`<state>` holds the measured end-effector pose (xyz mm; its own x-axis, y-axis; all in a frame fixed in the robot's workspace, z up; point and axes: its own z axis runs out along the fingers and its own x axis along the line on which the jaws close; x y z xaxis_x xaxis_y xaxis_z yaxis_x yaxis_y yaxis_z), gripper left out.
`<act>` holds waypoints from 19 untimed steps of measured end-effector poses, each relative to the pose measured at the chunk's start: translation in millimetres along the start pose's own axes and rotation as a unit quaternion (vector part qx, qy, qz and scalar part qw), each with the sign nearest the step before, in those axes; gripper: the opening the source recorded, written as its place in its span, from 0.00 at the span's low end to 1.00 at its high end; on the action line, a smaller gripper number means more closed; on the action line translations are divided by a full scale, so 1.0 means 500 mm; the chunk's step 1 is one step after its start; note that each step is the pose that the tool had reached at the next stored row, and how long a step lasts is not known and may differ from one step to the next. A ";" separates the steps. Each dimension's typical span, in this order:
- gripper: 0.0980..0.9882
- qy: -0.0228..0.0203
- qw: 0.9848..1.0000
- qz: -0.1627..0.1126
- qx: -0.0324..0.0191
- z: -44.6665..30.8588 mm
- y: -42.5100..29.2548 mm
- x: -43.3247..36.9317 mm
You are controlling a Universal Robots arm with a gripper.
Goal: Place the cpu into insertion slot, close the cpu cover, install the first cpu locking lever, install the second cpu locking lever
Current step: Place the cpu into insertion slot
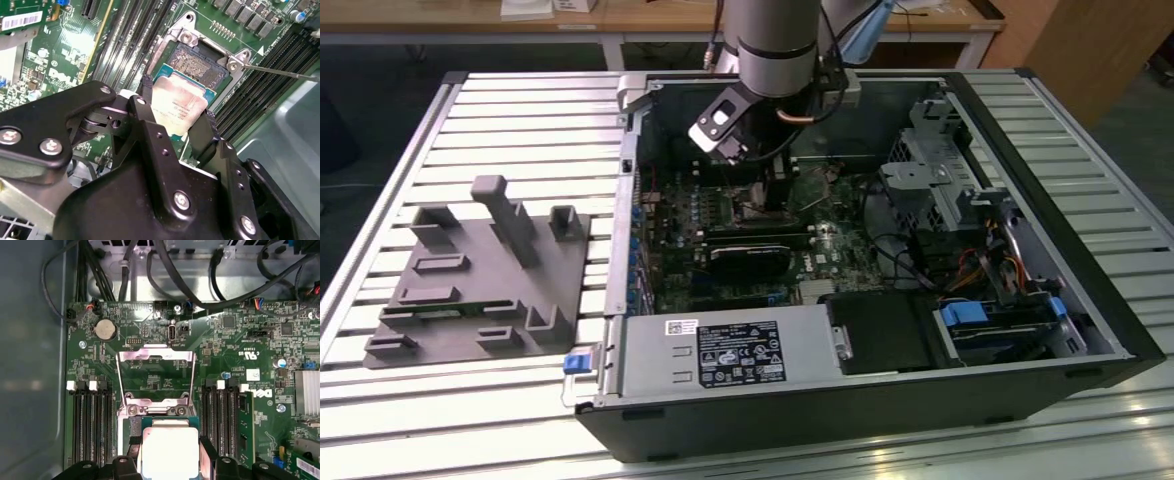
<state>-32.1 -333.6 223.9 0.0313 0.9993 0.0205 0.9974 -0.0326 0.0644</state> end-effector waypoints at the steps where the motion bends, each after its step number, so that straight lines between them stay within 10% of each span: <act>1: 0.49 0.000 1.000 0.000 0.000 0.002 -0.002 0.000; 19: 0.49 0.000 1.000 0.000 0.000 0.037 -0.020 0.016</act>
<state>-40.6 -324.9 205.1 0.0305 0.9993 0.0207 0.9974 -0.0318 0.0644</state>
